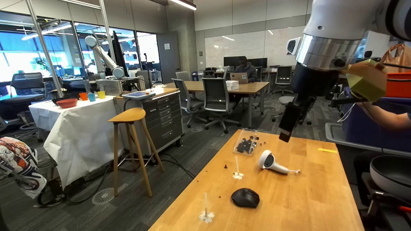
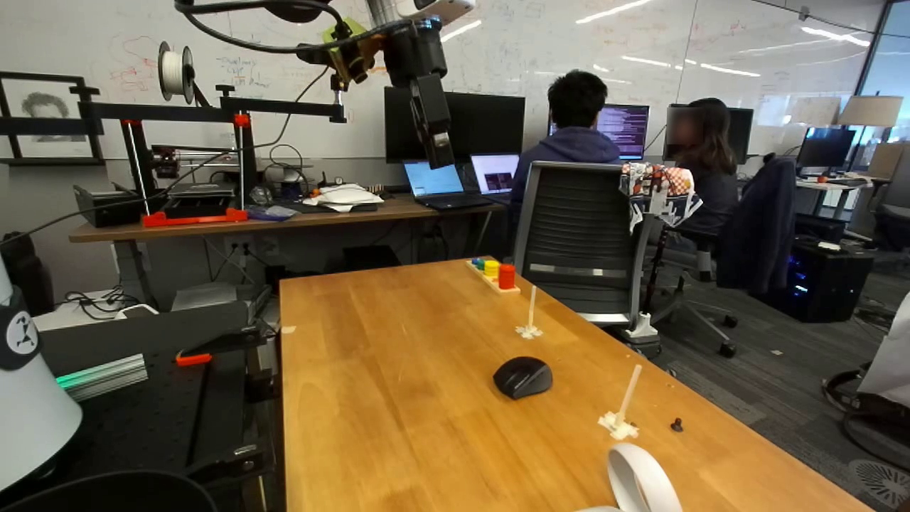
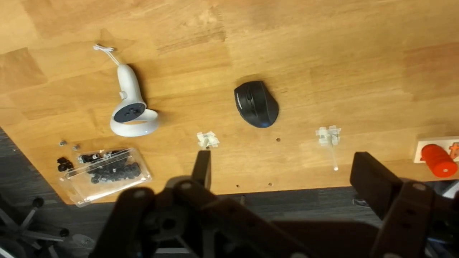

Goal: Right-click the mouse

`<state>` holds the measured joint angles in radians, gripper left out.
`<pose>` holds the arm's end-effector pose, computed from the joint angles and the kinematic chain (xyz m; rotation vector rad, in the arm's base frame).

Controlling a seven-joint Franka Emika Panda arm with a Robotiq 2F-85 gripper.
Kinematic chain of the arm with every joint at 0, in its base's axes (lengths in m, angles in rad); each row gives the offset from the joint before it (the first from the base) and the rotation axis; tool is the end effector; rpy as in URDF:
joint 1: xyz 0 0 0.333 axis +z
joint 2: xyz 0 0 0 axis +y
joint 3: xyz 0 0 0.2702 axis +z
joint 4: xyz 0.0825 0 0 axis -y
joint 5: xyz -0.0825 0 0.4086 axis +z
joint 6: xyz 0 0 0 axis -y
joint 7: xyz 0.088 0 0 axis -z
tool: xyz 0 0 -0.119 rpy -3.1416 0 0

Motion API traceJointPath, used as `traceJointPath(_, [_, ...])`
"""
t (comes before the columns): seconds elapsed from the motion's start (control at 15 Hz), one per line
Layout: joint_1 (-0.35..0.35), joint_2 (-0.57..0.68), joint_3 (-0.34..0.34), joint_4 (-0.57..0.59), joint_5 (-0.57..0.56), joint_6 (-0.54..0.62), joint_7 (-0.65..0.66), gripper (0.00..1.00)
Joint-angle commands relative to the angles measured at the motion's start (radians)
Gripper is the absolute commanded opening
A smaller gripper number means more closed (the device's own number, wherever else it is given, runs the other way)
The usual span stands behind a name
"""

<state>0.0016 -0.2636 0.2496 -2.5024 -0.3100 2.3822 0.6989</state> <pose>0.4730 0.1106 0.3191 2.8966 -0.3487 0.3621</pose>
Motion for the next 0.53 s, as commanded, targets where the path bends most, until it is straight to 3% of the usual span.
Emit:
traceJointPath(0.0, [-0.021,0.0,-0.048,-0.006,-0.011,0.058,-0.008,1.0])
traceJointPath(0.07, [-0.028,0.003,-0.058,-0.005,-0.012,0.066,-0.008,0.75])
traceJointPath(0.13, [-0.034,0.008,-0.07,-0.004,-0.005,0.077,-0.013,0.75])
traceJointPath(0.2, [-0.041,0.013,-0.08,-0.006,-0.004,0.094,-0.008,0.68])
traceJointPath(0.47, [-0.068,0.061,-0.108,-0.004,-0.013,0.162,0.006,0.35])
